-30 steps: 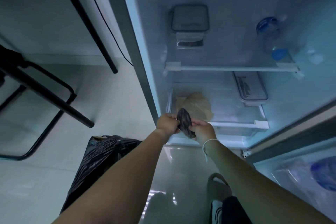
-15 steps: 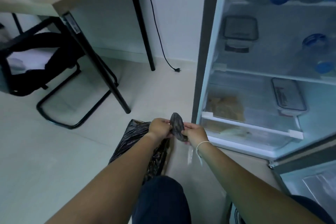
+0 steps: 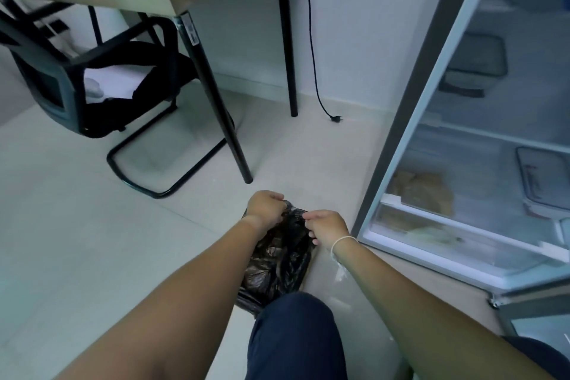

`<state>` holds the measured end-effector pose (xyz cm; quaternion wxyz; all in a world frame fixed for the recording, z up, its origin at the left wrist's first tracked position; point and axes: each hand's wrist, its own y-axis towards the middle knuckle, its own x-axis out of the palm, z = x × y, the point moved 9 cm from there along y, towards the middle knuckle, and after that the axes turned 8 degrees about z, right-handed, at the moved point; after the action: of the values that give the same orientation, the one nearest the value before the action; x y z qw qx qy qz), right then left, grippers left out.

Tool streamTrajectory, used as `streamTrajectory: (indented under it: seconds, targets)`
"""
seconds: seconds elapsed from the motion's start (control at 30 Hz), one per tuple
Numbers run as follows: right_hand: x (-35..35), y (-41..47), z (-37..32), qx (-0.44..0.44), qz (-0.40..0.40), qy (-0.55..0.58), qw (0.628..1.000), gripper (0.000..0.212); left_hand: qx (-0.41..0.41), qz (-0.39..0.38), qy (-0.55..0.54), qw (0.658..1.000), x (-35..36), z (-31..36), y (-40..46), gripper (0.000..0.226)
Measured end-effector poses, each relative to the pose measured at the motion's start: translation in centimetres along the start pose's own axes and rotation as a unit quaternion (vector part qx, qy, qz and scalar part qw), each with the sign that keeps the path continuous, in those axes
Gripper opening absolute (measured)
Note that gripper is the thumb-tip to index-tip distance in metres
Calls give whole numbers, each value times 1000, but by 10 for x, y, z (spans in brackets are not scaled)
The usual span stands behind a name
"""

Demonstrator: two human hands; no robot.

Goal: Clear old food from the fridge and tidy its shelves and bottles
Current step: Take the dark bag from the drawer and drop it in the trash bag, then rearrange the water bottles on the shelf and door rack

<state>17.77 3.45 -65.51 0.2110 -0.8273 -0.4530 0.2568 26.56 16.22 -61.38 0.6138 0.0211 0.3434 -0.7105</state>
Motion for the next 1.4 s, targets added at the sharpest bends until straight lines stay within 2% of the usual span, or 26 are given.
streamTrajectory:
  seconds: [0.13, 0.27, 0.53, 0.67, 0.77, 0.93, 1.07, 1.23, 1.4]
  targets:
    - [-32, 1, 2, 4, 35, 2, 999, 35, 23, -32, 1, 999, 22, 16, -11, 26]
    - [-75, -1, 1, 2, 71, 13, 997, 33, 37, -54, -4, 998, 49, 32, -21, 33]
    - [-189, -4, 5, -14, 133, -1, 991, 21, 65, -130, -11, 989, 135, 77, -52, 34]
    - [-246, -1, 19, 5, 197, 28, 980, 33, 98, -160, -3, 982, 183, 101, -72, 20]
    - [-283, 3, 30, 19, 238, 50, 970, 32, 110, -177, -6, 978, 218, 116, -84, 31]
    - [-320, 11, 42, 27, 250, 67, 966, 32, 105, -221, -10, 970, 268, 127, -97, 21]
    - [-346, 24, 60, 41, 254, 108, 960, 15, 111, -221, 13, 969, 307, 132, -101, 18]
    - [-371, 42, 85, 59, 261, 92, 959, 16, 112, -234, 46, 965, 350, 129, -106, 19]
    - [-377, 37, 107, 98, 259, 141, 951, 15, 107, -227, 60, 966, 366, 124, -107, 30]
